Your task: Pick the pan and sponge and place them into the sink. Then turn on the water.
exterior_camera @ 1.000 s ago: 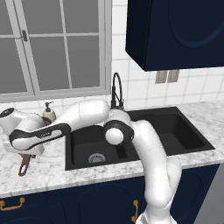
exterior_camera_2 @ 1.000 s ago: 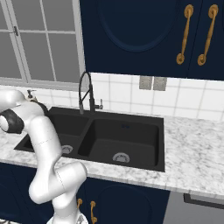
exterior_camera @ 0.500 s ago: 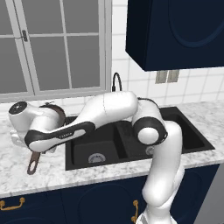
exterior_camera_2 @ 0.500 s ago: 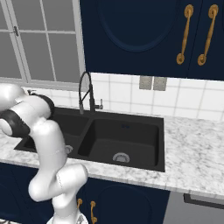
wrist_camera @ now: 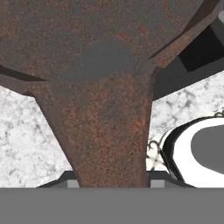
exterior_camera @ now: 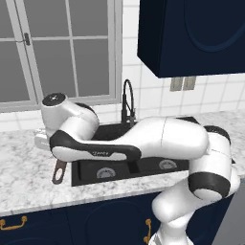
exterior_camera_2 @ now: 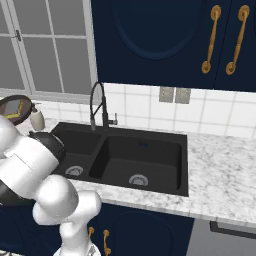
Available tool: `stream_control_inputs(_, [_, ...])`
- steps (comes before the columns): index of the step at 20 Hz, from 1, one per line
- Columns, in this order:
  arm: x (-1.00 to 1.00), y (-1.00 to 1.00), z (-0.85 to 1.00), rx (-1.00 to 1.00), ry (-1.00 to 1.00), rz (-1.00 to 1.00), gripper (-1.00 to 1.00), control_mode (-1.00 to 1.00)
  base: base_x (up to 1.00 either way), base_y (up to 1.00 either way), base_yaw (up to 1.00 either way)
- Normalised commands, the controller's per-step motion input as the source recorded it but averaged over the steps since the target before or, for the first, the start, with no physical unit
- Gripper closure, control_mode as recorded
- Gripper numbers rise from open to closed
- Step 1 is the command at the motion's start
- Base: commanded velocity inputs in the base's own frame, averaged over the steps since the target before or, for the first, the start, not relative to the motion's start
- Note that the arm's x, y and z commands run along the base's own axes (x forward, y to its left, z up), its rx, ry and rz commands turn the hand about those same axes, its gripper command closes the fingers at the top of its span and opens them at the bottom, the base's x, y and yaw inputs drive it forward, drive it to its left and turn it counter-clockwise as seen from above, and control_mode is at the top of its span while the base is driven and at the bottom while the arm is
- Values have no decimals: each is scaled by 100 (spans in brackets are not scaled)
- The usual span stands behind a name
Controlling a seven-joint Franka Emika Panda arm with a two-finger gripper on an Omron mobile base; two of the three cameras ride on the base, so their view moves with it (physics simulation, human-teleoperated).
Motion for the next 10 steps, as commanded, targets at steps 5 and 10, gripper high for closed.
stream_control_inputs(5, [-37,-100,60,3,2,10,100,-100,0,0,0])
stream_control_inputs(10, [-23,-100,78,0,6,15,100,-100,0,0,0])
